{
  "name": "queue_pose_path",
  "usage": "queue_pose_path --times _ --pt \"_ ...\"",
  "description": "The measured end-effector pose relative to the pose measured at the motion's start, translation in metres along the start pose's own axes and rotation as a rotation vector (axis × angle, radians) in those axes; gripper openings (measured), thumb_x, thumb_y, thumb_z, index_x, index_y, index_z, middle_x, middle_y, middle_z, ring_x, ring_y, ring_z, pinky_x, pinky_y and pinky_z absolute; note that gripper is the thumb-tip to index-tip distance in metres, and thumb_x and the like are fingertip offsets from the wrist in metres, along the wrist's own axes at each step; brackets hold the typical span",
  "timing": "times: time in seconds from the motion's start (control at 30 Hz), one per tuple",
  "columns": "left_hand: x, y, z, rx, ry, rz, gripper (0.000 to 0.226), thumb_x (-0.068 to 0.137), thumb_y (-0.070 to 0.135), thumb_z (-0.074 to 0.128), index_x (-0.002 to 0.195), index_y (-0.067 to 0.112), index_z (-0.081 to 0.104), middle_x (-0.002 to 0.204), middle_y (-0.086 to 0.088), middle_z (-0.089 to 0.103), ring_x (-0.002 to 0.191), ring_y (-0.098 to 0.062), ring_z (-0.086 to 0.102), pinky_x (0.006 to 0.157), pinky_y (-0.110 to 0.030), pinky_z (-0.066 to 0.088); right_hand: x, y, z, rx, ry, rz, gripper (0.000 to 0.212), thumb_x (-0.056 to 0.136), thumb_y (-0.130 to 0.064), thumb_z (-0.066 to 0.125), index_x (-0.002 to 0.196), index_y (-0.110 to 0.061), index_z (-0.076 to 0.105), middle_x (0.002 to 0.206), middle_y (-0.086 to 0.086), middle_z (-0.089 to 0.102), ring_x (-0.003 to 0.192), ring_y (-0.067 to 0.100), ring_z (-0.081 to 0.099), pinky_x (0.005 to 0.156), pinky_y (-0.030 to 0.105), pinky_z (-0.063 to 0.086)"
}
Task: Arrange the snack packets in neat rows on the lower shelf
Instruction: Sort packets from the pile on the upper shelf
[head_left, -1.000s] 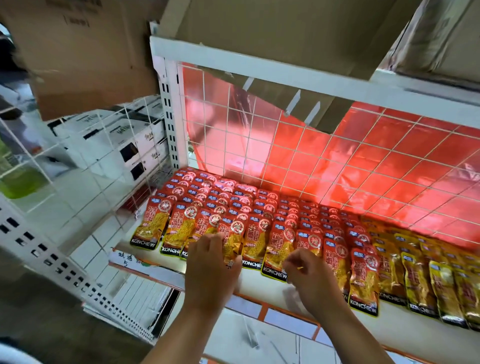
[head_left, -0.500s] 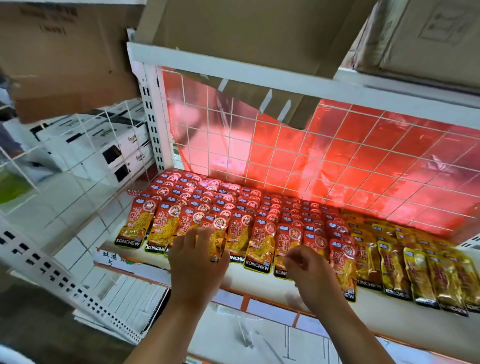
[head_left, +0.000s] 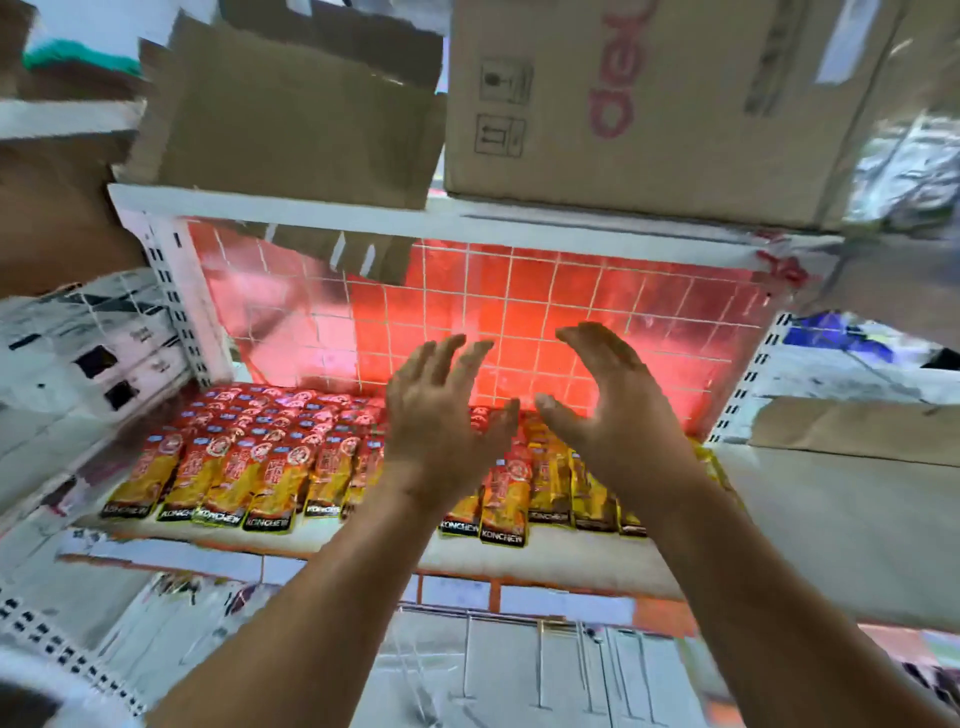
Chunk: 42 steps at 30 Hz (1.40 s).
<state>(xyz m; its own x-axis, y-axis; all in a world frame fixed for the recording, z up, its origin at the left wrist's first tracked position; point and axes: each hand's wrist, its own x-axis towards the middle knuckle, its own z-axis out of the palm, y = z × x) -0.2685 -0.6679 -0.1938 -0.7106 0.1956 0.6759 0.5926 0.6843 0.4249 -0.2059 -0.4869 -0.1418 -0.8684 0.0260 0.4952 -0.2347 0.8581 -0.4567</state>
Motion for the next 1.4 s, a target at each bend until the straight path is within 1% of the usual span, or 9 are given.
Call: queue_pose_path --times 0.27,0.47,0.57,0.77,0.87,0.97,1.17,1.27,1.4 --pt "0.056 0.201 0.010 0.004 0.010 0.325 0.064 0.091 0.057 0.051 0.144 0.021 0.055 0.143 -0.006 0.058 0.134 -0.032 0.051 0.112 -0.050 0.038 -0.043 0.040 -0.194 -0.147 0.260 -0.053 0.072 0.077 -0.051 0.064 0.141 -0.019 0.053 0.141 0.002 0.055 0.130 0.022 0.052 0.109 0.039 0.043" --pt "0.065 0.320 0.027 -0.121 -0.014 0.527 0.058 0.087 0.044 0.057 0.136 0.013 0.062 0.130 -0.010 0.065 0.121 -0.031 0.057 0.103 -0.042 0.046 -0.108 0.083 -0.308 -0.218 0.324 0.056 0.066 0.081 -0.045 0.065 0.143 -0.023 0.053 0.145 -0.002 0.053 0.134 0.019 0.049 0.109 0.028 0.036" --pt "0.069 0.368 0.041 -0.146 -0.127 0.554 0.063 0.090 0.053 0.048 0.139 0.015 0.060 0.133 -0.008 0.064 0.124 -0.031 0.057 0.104 -0.044 0.047 -0.134 0.110 -0.347 -0.281 0.346 0.132 0.067 0.083 -0.043 0.065 0.145 -0.022 0.051 0.149 0.000 0.050 0.138 0.019 0.045 0.110 0.025 0.031" --pt "0.072 0.427 0.075 -0.035 -0.437 0.473 0.052 0.096 0.058 0.057 0.140 0.029 0.057 0.137 -0.002 0.065 0.122 -0.026 0.061 0.101 -0.037 0.048 -0.164 0.161 -0.387 -0.350 0.373 0.252 0.063 0.086 -0.039 0.067 0.146 -0.023 0.050 0.150 -0.002 0.050 0.138 0.018 0.045 0.110 0.026 0.032" --pt "0.085 0.443 0.094 0.063 -0.546 0.447 0.047 0.099 0.062 0.050 0.125 0.027 0.069 0.116 0.001 0.072 0.102 -0.022 0.064 0.092 -0.037 0.053 -0.167 0.184 -0.396 -0.367 0.357 0.309 0.059 0.089 -0.032 0.071 0.144 -0.025 0.052 0.148 -0.003 0.050 0.133 0.019 0.049 0.101 0.023 0.033" --pt "0.107 0.464 0.103 0.134 -0.681 0.438 0.043 0.103 0.055 0.048 0.129 0.028 0.069 0.126 -0.001 0.068 0.111 -0.023 0.061 0.100 -0.039 0.050 -0.161 0.209 -0.403 -0.399 0.324 0.334 0.056 0.089 -0.033 0.072 0.142 -0.027 0.054 0.145 -0.005 0.053 0.127 0.018 0.053 0.093 0.020 0.033" --pt "0.157 0.505 0.132 0.365 -0.928 0.581 0.044 0.106 0.049 0.048 0.144 0.029 0.059 0.142 0.001 0.060 0.123 -0.023 0.058 0.102 -0.035 0.045 -0.111 0.276 -0.430 -0.440 0.212 0.505 0.033 0.091 -0.054 0.063 0.117 -0.035 0.067 0.112 -0.007 0.067 0.096 0.019 0.064 0.084 0.031 0.051" --pt "0.182 0.522 0.151 0.455 -1.008 0.597 0.051 0.098 0.062 0.054 0.139 0.032 0.062 0.131 0.000 0.064 0.100 -0.021 0.067 0.073 -0.031 0.056 -0.082 0.311 -0.440 -0.396 0.050 0.569 0.023 0.088 -0.048 0.070 0.102 -0.029 0.071 0.101 -0.006 0.069 0.085 0.020 0.066 0.074 0.033 0.054" --pt "0.215 0.555 0.178 0.502 -1.090 0.559 0.064 0.097 0.060 0.058 0.146 0.017 0.055 0.141 -0.006 0.058 0.091 -0.020 0.064 0.035 -0.015 0.040 -0.055 0.345 -0.447 -0.439 0.022 0.632 0.015 0.086 -0.039 0.076 0.096 -0.028 0.071 0.092 0.000 0.069 0.078 0.018 0.062 0.072 0.030 0.051"
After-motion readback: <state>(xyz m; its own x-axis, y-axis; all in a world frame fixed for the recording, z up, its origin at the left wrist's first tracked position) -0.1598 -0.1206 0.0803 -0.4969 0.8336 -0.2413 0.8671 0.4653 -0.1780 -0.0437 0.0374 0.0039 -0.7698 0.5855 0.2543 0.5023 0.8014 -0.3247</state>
